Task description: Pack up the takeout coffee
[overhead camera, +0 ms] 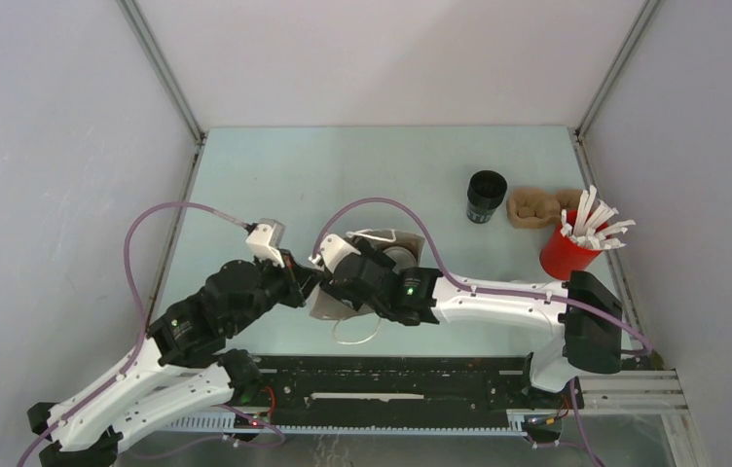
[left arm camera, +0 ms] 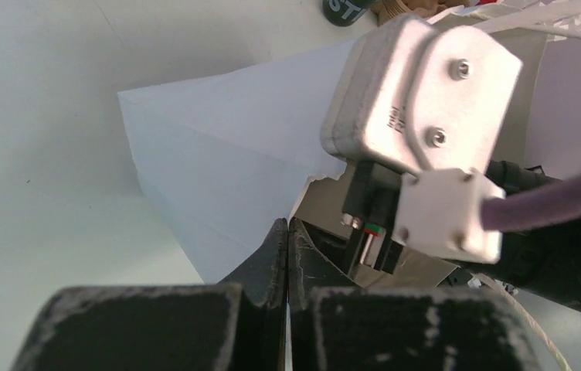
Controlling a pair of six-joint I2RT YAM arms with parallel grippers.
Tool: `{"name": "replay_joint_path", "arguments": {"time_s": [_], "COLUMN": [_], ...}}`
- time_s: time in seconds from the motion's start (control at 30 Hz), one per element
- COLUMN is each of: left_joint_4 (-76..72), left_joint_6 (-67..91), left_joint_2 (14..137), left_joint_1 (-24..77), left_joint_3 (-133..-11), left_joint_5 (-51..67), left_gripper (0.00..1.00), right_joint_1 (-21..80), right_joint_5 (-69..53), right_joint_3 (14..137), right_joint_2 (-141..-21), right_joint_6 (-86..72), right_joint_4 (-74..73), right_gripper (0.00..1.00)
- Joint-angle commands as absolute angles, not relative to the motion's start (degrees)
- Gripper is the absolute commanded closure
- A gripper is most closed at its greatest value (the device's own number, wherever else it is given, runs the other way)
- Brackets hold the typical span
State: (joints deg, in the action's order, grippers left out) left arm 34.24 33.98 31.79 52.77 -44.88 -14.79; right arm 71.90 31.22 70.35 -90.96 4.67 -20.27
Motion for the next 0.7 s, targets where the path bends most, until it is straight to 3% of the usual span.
{"name": "replay_joint_path", "arguments": {"time_s": [0.0,0.67], "left_joint_4": [34.61,36.49], "left_joint_6": [32.06,32.10], "left_joint_2": [32.09,29.87], "left_joint_1": [53.06,53.02], "left_joint_3": [-45.44,-44.37], "left_joint_5": [-13.24,-13.95], "left_gripper": [1.00,1.00], "right_joint_1": [70.49,68.70], "right_joint_5": [30.24,28.62], "right_joint_3": [68.67,67.33], "right_joint_2": [-89.60,-92.02], "right_joint_6": [2.08,5.99], "right_joint_4": [-14.46,-5.06], "right_gripper": [0.73,0.73]}}
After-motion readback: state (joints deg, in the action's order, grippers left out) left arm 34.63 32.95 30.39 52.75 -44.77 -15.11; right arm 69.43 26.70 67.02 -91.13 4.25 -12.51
